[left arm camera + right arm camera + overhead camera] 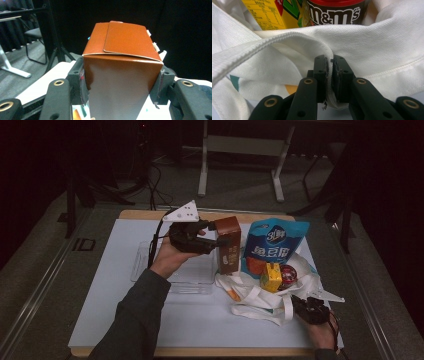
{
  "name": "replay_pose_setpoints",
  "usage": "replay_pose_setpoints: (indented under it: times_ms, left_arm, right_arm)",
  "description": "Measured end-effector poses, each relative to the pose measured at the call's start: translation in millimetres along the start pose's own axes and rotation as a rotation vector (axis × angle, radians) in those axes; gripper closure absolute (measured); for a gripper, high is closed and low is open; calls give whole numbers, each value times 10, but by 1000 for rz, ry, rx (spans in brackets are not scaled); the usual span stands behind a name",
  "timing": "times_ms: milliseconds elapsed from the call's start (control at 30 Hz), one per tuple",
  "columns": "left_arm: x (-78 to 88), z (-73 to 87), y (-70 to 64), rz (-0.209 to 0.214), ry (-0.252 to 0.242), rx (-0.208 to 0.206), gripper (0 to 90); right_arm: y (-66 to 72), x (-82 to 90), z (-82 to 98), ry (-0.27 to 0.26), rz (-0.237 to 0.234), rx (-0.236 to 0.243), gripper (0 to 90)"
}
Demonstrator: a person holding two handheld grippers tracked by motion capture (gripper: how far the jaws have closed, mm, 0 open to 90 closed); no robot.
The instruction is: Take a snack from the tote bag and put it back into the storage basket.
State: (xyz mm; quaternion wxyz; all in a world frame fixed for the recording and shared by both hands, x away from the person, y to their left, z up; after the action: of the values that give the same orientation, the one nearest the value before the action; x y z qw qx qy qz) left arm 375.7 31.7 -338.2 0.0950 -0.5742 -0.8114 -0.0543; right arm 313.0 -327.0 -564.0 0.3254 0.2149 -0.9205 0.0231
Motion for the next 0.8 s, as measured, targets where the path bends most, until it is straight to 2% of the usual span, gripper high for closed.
replay_pose_setpoints:
  times_ms: [167, 300, 800]
  left_arm:
    - [107, 5, 37, -11, 0, -1, 430]
    - [171, 3, 54, -1, -9, -5, 430]
    - [318, 82, 124, -26, 41, -36, 429]
  right_arm:
    - [0, 0, 4, -3, -1, 1, 812]
    - [-2, -1, 4, -5, -2, 0, 812]
    - [-6, -1, 5, -5, -6, -2, 812]
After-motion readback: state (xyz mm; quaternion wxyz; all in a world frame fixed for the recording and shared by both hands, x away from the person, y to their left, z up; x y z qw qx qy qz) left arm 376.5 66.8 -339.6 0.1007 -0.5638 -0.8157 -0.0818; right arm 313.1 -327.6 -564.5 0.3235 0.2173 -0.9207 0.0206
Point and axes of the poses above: each handheld gripper's, and its own axes: x roughly backward along the jaws, z roughly out of its underside, y roughly to its left, the point moved 5 cm from there along -x, roughly forward along the jaws, and after that the axes turned 1 degree about -y, right-handed, at the moved point
